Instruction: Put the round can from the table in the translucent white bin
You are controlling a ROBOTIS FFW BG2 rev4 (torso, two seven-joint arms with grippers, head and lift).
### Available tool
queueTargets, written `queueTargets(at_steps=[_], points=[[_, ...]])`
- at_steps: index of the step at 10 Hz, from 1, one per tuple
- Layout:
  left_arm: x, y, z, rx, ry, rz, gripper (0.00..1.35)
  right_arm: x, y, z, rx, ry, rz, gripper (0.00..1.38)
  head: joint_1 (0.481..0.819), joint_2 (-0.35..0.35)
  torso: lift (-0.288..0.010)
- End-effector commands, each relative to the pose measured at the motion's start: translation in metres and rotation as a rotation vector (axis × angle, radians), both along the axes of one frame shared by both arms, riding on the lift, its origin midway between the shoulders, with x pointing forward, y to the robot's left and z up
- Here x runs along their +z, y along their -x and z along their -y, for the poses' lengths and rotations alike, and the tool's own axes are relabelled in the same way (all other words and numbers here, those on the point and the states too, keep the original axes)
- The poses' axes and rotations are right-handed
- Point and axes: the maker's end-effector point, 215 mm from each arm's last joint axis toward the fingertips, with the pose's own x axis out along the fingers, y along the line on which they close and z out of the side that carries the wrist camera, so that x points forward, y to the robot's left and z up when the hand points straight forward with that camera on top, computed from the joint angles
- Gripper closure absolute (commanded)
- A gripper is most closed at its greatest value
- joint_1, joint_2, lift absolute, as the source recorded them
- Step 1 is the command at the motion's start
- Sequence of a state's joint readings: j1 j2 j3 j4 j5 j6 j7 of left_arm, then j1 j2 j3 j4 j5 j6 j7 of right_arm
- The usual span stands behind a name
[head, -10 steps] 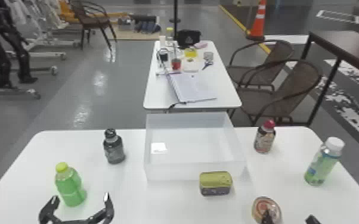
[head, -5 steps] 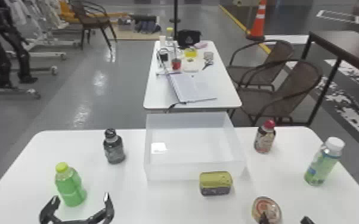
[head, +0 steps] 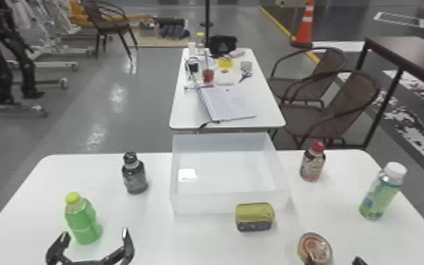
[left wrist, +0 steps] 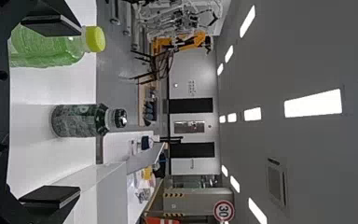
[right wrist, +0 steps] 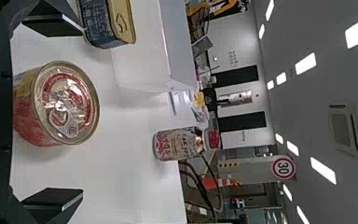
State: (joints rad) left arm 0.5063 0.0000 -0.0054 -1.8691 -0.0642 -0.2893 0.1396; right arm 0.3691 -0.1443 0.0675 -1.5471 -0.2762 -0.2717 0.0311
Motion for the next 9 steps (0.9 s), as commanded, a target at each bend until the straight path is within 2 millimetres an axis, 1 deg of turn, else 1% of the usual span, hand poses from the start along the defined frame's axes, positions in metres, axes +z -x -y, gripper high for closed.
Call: queueTargets(at_steps=[1,4,7,9], points=[[0.001,0.0,-0.002,0.003,0.005,0.006,0.1,-0.009,-0.005,0.002,0.005,0.021,-0.015,0.08,0.549,0.0,-0.1],[0.003,-0.001,-0.004,0.0,0.009,0.019,0.1,-0.023,-0.017,0.001,0.032,0.044,-0.046,0.1,0.549,0.0,-0.1],[0.003,-0.001,-0.004,-0.002,0.013,0.024,0.1,-0.027,-0.03,-0.006,0.074,0.06,-0.058,0.1,0.549,0.0,-0.1],[0.001,-0.002,-0.003,-0.005,0.021,0.025,0.1,-0.034,-0.037,-0.01,0.095,0.062,-0.076,0.1,0.549,0.0,-0.1]])
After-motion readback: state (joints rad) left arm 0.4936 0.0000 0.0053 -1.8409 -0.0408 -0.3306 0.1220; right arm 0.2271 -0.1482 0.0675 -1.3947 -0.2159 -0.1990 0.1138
